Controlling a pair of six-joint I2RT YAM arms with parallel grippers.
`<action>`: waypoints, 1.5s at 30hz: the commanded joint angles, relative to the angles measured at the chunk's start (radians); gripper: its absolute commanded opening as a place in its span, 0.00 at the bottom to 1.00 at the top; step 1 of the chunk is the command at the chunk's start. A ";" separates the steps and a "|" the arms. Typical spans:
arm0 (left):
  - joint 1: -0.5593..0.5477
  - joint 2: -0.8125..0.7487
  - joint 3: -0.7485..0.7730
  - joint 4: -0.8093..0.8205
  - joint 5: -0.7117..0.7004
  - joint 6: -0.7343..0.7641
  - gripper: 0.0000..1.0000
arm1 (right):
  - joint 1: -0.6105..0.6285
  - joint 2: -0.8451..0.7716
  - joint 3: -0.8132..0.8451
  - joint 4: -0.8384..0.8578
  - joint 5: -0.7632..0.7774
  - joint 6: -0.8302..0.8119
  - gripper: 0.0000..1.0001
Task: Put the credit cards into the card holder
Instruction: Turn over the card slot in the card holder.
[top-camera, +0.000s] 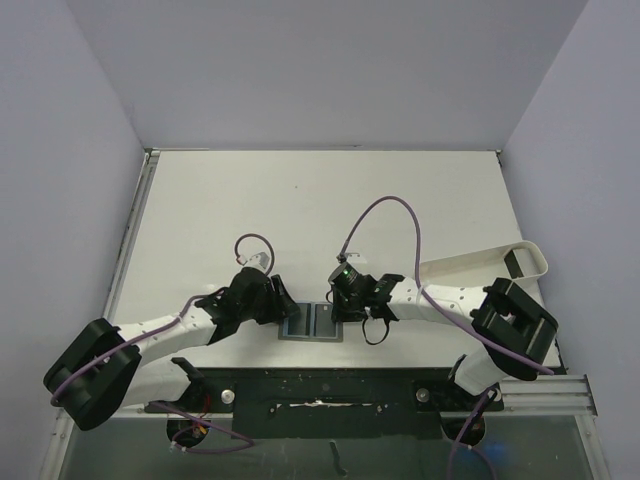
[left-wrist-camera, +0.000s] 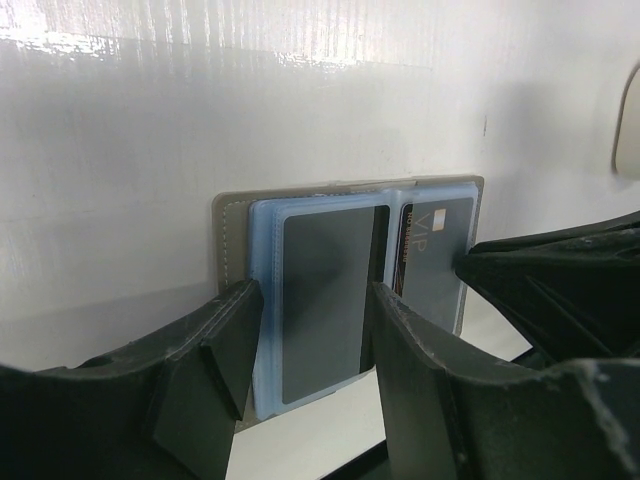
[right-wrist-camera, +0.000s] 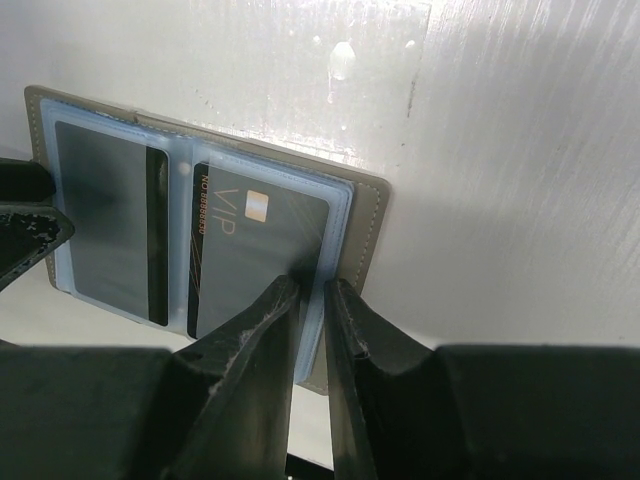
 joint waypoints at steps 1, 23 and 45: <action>0.000 0.019 0.010 0.027 0.003 0.015 0.47 | 0.010 -0.009 -0.004 0.024 0.019 0.000 0.19; -0.001 -0.005 -0.013 0.150 0.118 -0.045 0.39 | 0.020 -0.012 -0.024 0.040 0.017 0.018 0.18; 0.110 -0.141 -0.078 0.090 0.161 -0.051 0.40 | 0.053 0.055 0.256 -0.066 0.019 -0.001 0.19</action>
